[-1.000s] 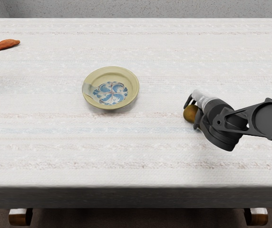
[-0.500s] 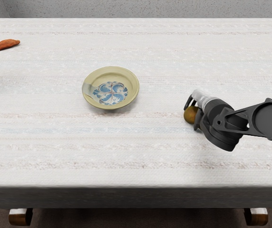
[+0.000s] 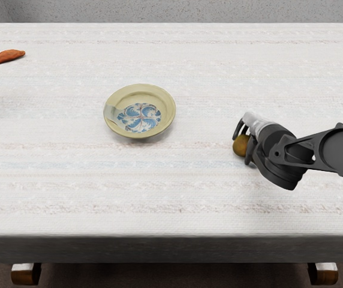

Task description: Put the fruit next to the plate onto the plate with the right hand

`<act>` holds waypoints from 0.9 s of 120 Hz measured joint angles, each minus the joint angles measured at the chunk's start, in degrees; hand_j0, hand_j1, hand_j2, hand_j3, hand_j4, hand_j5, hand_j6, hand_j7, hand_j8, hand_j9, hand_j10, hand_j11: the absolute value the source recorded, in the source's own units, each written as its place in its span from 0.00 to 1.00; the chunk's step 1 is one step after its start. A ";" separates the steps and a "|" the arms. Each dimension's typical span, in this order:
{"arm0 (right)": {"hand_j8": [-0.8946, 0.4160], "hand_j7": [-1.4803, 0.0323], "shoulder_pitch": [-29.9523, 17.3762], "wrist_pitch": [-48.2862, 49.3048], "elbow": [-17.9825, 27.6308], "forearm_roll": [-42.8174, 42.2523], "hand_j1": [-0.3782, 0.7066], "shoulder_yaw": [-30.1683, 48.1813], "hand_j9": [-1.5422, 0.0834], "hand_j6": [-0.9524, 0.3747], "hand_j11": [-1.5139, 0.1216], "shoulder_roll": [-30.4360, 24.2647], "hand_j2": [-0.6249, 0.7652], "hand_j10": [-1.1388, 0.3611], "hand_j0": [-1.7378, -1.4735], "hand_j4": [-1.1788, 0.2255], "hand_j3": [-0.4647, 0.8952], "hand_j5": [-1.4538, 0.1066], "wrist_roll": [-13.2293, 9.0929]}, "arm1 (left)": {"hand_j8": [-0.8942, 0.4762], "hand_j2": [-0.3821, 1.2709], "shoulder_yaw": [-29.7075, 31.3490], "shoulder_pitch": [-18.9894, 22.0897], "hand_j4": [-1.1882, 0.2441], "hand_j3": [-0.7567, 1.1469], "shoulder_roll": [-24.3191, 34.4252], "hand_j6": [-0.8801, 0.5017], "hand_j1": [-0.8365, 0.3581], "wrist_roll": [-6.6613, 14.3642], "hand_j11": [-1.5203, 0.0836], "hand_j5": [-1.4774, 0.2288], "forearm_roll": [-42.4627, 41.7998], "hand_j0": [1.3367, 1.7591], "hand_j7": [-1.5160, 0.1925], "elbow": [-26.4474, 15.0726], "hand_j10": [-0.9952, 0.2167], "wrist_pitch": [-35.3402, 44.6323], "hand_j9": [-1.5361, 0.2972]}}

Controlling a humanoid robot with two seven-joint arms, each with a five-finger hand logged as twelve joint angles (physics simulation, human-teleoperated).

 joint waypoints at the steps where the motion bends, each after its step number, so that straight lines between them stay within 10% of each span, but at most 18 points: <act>1: 0.32 0.35 -0.02 0.00 0.00 0.00 0.55 0.00 0.36 0.38 0.34 0.00 0.80 0.27 0.31 0.32 0.34 0.32 0.01 | 0.65 0.23 0.00 -0.02 0.83 0.40 0.00 0.64 0.99 0.00 0.95 0.87 0.00 0.76 0.89 0.00 0.82 0.00 0.84; 108: 0.37 0.23 2.55 0.15 0.64 0.64 0.60 1.12 0.23 0.40 0.21 -0.85 0.87 0.30 0.31 0.24 0.34 0.18 0.12 | 0.65 0.23 0.05 0.05 0.83 0.40 0.00 0.64 0.99 0.00 0.95 0.87 0.00 0.76 0.89 0.00 0.82 0.00 0.84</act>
